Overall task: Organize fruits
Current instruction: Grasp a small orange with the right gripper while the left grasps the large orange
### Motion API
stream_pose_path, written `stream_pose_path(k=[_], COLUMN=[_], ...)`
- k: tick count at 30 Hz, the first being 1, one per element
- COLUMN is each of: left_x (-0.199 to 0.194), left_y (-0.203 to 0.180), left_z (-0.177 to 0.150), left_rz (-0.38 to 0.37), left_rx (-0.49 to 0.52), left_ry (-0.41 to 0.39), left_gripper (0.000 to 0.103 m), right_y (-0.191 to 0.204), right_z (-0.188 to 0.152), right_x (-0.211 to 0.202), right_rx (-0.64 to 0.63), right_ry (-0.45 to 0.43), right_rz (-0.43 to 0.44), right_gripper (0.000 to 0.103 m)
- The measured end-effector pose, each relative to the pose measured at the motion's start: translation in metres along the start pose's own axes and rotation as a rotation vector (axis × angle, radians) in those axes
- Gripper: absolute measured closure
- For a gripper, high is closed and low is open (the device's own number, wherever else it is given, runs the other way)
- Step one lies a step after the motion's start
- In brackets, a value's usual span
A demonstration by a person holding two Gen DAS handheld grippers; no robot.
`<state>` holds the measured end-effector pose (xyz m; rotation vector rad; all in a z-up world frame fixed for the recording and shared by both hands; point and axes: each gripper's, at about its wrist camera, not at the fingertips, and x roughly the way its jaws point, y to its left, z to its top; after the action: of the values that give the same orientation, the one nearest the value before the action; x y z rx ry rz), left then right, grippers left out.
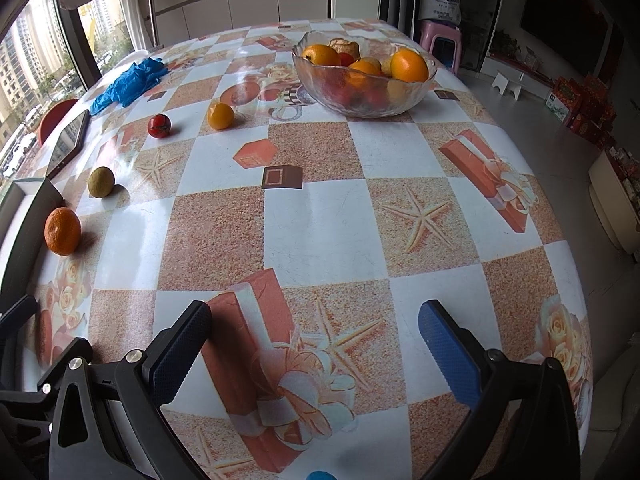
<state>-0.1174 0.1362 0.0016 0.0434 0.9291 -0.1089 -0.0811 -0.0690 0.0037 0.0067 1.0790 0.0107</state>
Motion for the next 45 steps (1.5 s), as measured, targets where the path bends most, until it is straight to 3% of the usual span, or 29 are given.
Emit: stream_pose_path(k=[4, 9, 13, 17, 21, 23, 25, 26, 31, 37, 42, 44, 45], left_x=[0.002, 0.004, 0.006, 0.006, 0.006, 0.006, 0.007, 0.008, 0.010, 0.015, 0.032, 0.037, 0.041], left_y=[0.000, 0.000, 0.000, 0.000, 0.000, 0.000, 0.000, 0.000, 0.002, 0.000, -0.003, -0.001, 0.001], left_z=[0.003, 0.006, 0.008, 0.008, 0.008, 0.009, 0.012, 0.013, 0.028, 0.057, 0.071, 0.074, 0.074], left_rz=[-0.006, -0.009, -0.011, -0.011, -0.011, -0.011, -0.012, -0.010, 0.002, 0.003, 0.024, 0.005, -0.007], left_rx=[0.007, 0.012, 0.016, 0.015, 0.015, 0.016, 0.015, 0.014, 0.004, -0.011, -0.014, -0.034, -0.042], left_ry=[0.007, 0.012, 0.012, 0.011, 0.011, 0.014, 0.020, 0.022, 0.017, -0.018, 0.005, 0.021, 0.043], left_gripper=[0.001, 0.001, 0.001, 0.001, 0.001, 0.001, 0.001, 0.001, 0.001, 0.001, 0.002, 0.015, 0.031], right_y=[0.009, 0.036, 0.060, 0.071, 0.076, 0.079, 0.079, 0.077, 0.055, 0.034, 0.017, 0.010, 0.007], right_z=[0.022, 0.053, 0.073, 0.093, 0.109, 0.113, 0.115, 0.115, 0.103, 0.075, 0.046, 0.035, 0.029], right_x=[0.009, 0.025, 0.036, 0.044, 0.052, 0.054, 0.054, 0.054, 0.040, 0.014, -0.004, -0.010, -0.012], right_rx=[0.005, -0.021, -0.087, -0.092, -0.083, -0.094, -0.099, -0.097, -0.043, -0.042, -0.023, -0.010, -0.001], right_ry=[0.032, 0.008, -0.047, -0.092, -0.106, -0.120, -0.133, -0.136, -0.142, -0.135, -0.125, -0.119, -0.113], right_rz=[0.047, 0.055, 0.031, 0.048, 0.058, 0.060, 0.071, 0.081, 0.180, 0.224, 0.259, 0.268, 0.273], right_gripper=[0.000, 0.002, 0.011, 0.029, 0.035, 0.046, 0.064, 0.079, 0.079, 0.079, 0.080, 0.080, 0.080])
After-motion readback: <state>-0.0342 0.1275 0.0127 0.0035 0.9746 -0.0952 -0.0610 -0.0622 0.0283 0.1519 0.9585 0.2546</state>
